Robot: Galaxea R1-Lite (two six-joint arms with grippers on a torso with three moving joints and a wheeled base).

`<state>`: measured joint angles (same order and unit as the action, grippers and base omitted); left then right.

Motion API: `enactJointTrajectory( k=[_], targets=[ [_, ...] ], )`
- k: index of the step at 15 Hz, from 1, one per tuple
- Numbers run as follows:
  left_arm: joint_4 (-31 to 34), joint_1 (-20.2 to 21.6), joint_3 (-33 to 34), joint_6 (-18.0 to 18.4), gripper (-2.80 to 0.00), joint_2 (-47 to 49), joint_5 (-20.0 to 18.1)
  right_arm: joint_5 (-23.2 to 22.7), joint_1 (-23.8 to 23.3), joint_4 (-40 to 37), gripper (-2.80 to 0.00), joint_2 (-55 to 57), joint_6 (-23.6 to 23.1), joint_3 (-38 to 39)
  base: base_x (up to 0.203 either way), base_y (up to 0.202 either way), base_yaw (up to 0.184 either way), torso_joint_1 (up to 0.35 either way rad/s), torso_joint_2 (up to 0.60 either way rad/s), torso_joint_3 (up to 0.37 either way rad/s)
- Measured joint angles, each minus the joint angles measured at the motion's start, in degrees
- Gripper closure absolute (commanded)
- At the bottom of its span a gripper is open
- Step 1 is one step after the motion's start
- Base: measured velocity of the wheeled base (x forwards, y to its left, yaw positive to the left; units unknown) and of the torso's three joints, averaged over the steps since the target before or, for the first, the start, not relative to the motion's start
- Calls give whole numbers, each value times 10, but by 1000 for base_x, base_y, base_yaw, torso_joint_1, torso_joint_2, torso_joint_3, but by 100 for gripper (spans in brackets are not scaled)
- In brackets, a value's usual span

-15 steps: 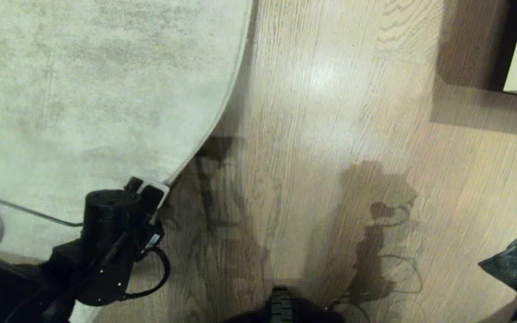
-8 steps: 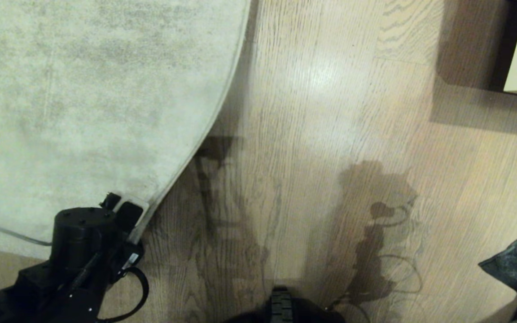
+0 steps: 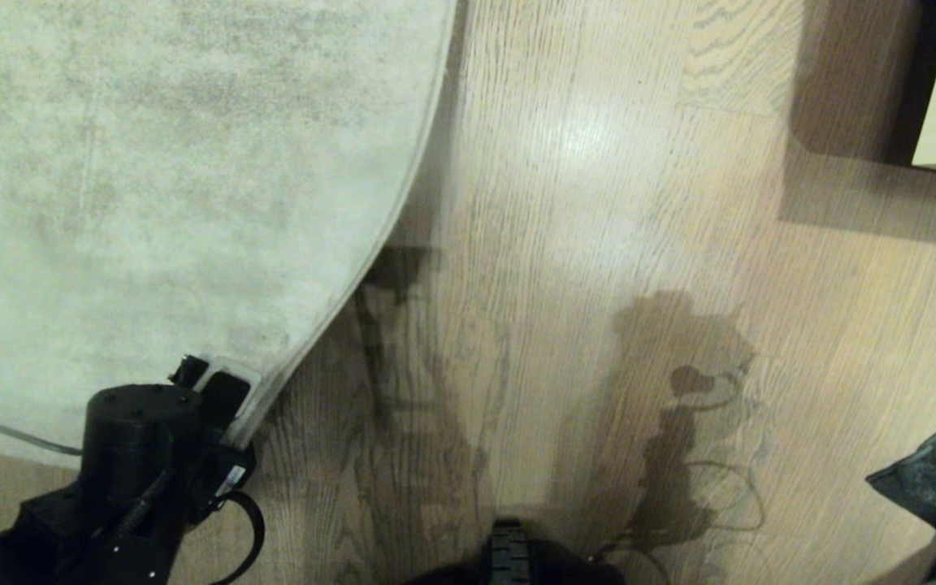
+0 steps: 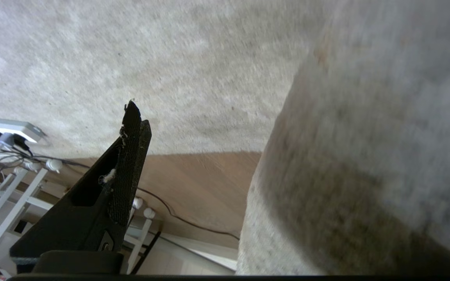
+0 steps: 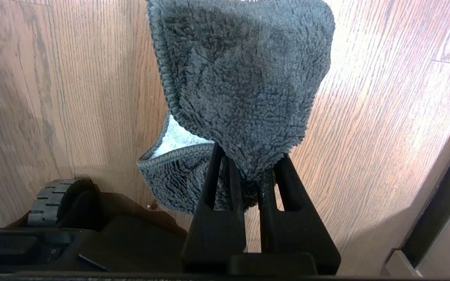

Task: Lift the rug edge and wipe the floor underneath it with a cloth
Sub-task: Lift up the carpet

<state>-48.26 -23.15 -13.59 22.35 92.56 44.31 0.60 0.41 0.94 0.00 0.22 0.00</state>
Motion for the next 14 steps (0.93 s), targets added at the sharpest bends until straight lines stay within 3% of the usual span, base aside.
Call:
enactJointTrajectory(
  k=[14],
  targets=[
    [0, -25, 31, -20, -280, -7, -2, 0, 0, 0, 0, 0, 0, 0, 0, 0, 0, 0, 0, 0]
  ],
)
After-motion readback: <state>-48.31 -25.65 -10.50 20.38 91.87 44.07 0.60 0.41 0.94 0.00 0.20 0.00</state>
